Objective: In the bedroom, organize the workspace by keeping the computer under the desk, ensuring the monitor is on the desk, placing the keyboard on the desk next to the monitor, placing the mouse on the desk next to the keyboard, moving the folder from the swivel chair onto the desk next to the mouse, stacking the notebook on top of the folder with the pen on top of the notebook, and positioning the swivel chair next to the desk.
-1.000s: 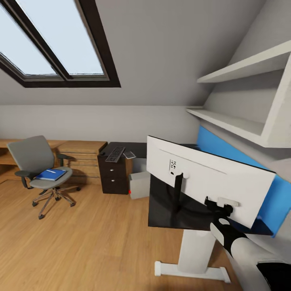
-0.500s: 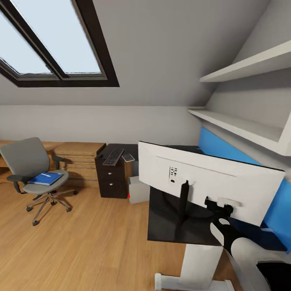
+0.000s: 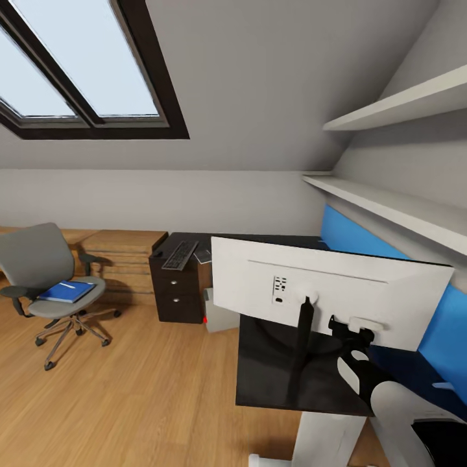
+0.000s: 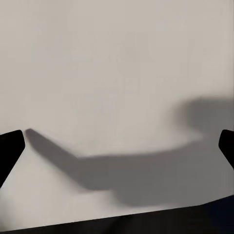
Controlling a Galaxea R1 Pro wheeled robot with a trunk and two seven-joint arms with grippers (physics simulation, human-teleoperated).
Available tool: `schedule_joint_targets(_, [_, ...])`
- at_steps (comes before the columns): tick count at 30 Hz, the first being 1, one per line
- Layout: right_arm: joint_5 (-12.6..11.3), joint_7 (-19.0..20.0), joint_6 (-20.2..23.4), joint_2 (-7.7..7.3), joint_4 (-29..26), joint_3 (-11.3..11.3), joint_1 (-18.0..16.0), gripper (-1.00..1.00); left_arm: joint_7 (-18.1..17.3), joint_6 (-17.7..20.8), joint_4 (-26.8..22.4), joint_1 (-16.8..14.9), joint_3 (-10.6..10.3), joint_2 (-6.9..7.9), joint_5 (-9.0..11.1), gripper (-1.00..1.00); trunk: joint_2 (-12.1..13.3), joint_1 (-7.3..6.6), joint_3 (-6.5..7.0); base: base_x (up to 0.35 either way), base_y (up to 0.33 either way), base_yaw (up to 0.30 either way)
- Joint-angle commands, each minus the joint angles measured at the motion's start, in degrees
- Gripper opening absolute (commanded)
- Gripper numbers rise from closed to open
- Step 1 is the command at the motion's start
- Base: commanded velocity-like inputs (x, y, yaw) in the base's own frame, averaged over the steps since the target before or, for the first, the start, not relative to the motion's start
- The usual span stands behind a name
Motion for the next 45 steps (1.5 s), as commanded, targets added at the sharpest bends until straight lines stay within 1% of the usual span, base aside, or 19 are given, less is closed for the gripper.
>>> schedule_joint_targets(1, [-0.47,-0.20,-0.19,-0.02,0.01,0.41,-0.06,1.00,0.31,-0.17,0.02,-0.05,-0.49,0.01,0.36,1.00,-0.07,0.01,-0.09,0.005,-0.001,0.000])
schedule_joint_targets(5, [-0.47,-0.20,-0.19,-0.03,-0.05,0.41,-0.06,1.00,0.27,-0.17,-0.01,-0.05,-0.49,0.02,0.34,1.00,-0.07,0.01,-0.09,0.056,0.000,0.000])
schedule_joint_targets(13, [-0.47,-0.20,-0.19,-0.05,-0.06,0.41,-0.04,1.00,0.30,-0.17,-0.01,-0.05,-0.49,0.02,0.35,1.00,-0.07,0.01,-0.09,0.237,0.000,0.000])
schedule_joint_targets(24, [-0.47,-0.20,-0.19,-0.07,-0.06,0.41,-0.06,1.00,0.26,-0.16,-0.01,-0.05,-0.49,0.02,0.29,1.00,-0.07,0.01,-0.09,0.078,0.000,0.000])
schedule_joint_targets(34, [-0.44,-0.20,-0.19,-0.08,-0.06,0.41,-0.05,1.00,0.25,-0.17,0.00,-0.05,-0.51,0.02,0.28,1.00,-0.07,0.01,-0.09,0.019,-0.008,0.000])
schedule_joint_targets(45, [-0.26,-0.21,-0.17,-0.06,0.09,0.50,-0.06,1.00,0.26,-0.15,-0.01,-0.05,-0.50,0.02,0.35,1.00,-0.07,0.01,-0.09,-0.021,-0.107,0.000])
